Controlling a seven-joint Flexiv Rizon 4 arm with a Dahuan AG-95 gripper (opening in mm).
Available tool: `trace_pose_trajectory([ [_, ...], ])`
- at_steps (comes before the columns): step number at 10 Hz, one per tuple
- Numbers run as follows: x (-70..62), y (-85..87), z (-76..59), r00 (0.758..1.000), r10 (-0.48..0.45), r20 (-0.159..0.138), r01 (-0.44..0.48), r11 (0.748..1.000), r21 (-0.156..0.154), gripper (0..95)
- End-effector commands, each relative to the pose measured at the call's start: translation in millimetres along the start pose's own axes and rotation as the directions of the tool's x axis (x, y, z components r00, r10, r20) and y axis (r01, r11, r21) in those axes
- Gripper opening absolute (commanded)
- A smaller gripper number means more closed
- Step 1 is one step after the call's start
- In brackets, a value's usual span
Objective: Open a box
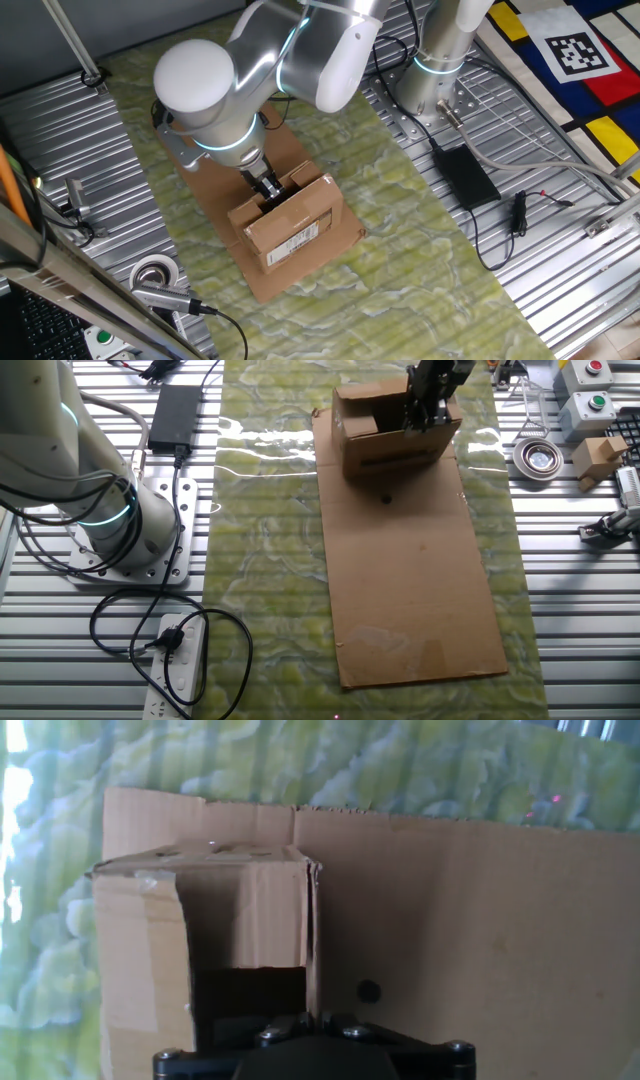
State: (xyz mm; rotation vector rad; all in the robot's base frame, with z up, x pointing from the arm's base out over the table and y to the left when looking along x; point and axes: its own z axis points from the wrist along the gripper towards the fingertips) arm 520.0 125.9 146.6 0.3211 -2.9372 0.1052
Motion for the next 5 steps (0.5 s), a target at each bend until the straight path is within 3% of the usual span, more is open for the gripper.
trace_pose_trajectory([
  [1, 1.8, -5.5, -2.0, 1.000, -0.013, 0.001, 0.013, 1.000, 0.002, 0.0],
  [5, 5.5, -17.6, -3.1, 1.000, -0.028, 0.006, 0.028, 1.000, 0.006, 0.0],
])
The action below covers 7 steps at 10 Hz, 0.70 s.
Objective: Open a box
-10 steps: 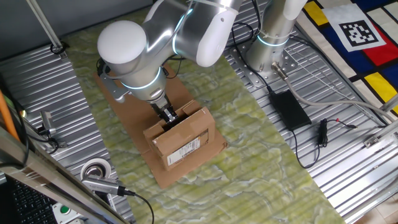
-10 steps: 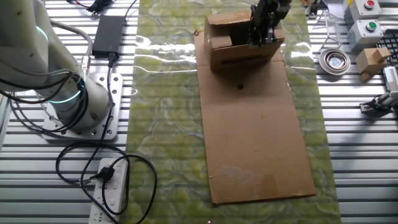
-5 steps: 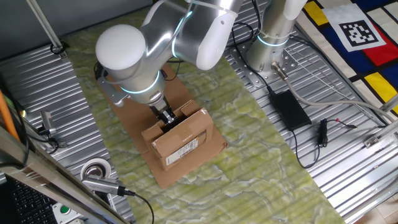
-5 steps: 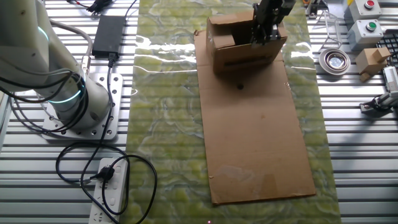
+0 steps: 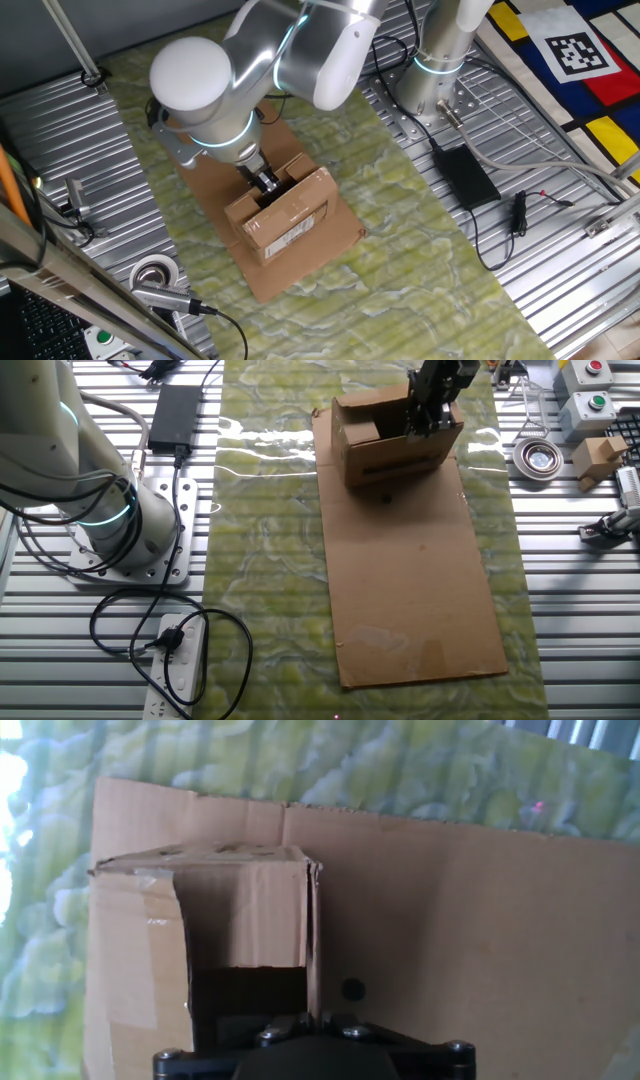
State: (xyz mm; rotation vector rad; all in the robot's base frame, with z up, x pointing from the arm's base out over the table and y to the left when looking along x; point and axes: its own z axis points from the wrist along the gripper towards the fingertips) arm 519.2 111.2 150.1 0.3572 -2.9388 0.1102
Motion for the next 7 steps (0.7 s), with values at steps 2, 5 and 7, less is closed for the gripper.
trace_pose_trajectory([
  [2, 1.2, -5.4, 1.0, 1.000, -0.008, 0.006, 0.008, 1.000, 0.001, 0.0],
  [5, 0.1, -5.3, 4.5, 1.000, -0.007, 0.012, 0.007, 1.000, 0.001, 0.0],
  [7, 0.2, -5.3, 4.1, 1.000, -0.021, 0.017, 0.021, 1.000, -0.005, 0.0],
])
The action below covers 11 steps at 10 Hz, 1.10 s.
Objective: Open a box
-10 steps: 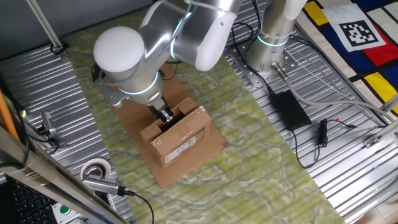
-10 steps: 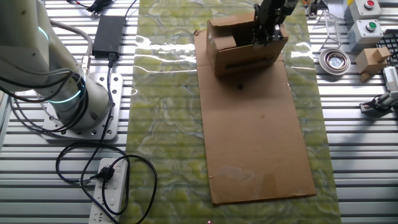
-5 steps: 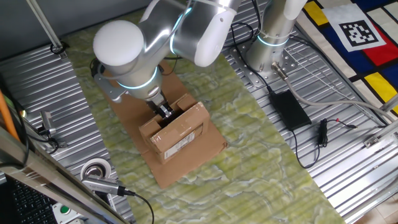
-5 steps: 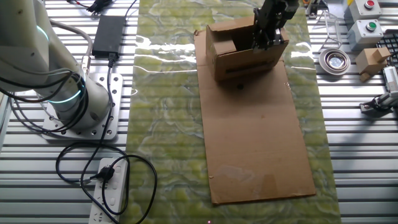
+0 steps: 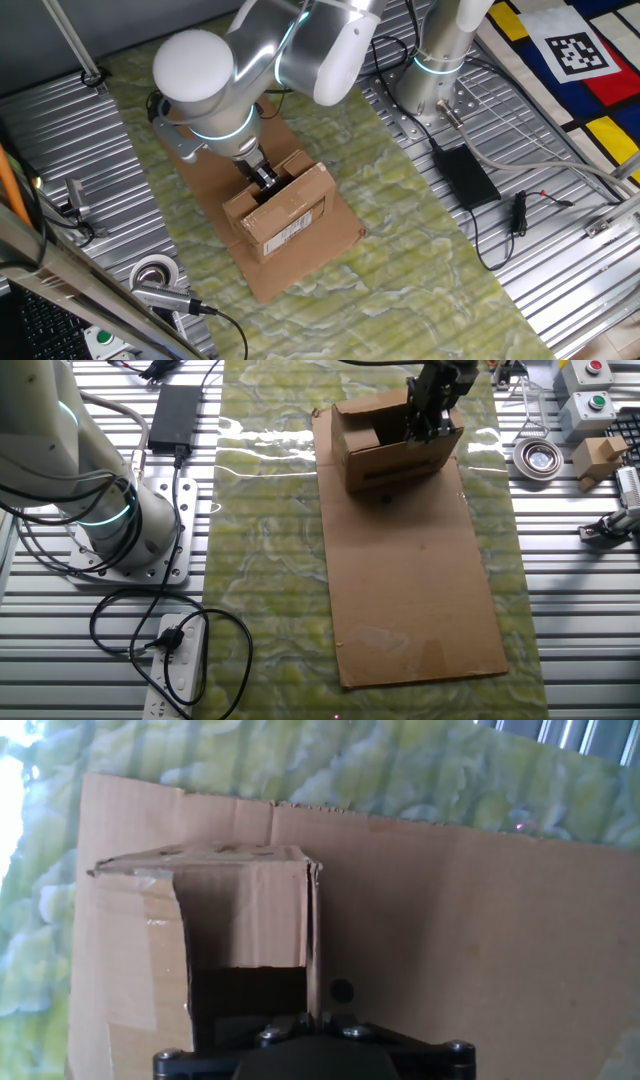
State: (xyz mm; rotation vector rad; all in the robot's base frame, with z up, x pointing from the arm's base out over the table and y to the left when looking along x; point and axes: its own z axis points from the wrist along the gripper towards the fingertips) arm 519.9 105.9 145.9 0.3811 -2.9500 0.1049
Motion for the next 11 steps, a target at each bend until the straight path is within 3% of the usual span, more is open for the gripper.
trace_pose_trajectory([
  [1, 0.6, -0.1, -0.9, 1.000, -0.021, 0.005, 0.021, 1.000, -0.007, 19.0],
  [2, 0.9, 0.0, -2.2, 1.000, -0.026, 0.007, 0.026, 1.000, -0.008, 38.0],
  [11, 3.5, 1.5, -17.0, 0.999, -0.049, 0.003, 0.049, 0.999, -0.013, 38.0],
])
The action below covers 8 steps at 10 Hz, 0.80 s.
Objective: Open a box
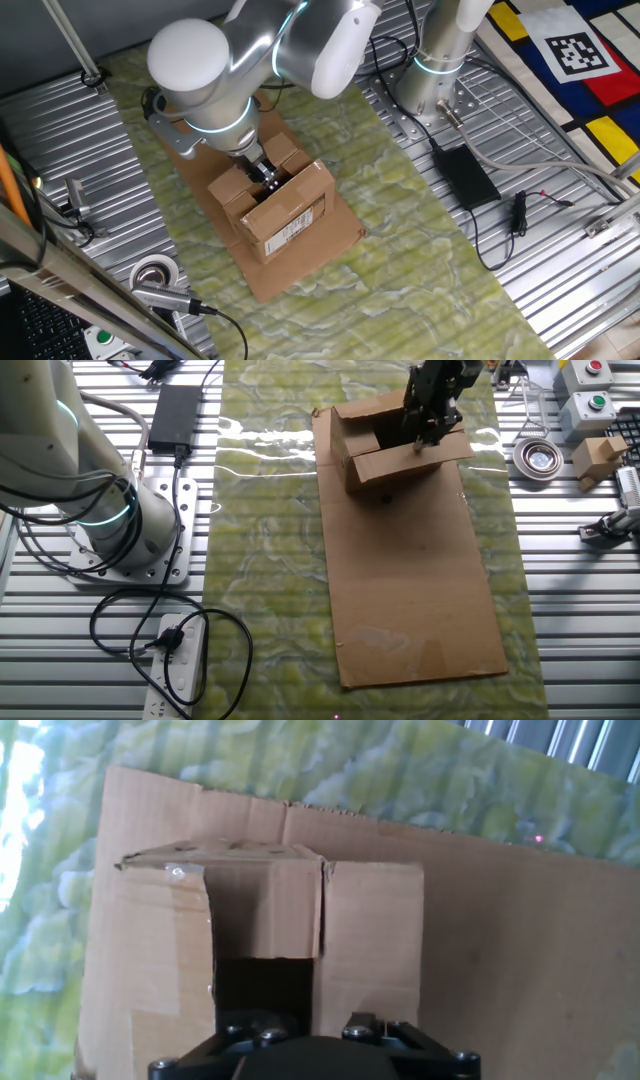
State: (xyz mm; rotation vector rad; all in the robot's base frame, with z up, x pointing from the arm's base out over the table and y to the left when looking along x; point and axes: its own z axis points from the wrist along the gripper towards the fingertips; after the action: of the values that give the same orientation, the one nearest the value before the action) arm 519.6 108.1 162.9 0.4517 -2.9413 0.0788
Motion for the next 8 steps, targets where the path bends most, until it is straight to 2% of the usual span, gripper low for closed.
trace_pose_trajectory([
  [1, 1.1, 0.5, -1.6, 1.000, 0.000, -0.002, 0.000, 1.000, 0.000, 19.0],
  [8, -3.4, 15.5, -5.5, 0.999, 0.045, 0.000, -0.045, 0.999, -0.015, 19.0],
])
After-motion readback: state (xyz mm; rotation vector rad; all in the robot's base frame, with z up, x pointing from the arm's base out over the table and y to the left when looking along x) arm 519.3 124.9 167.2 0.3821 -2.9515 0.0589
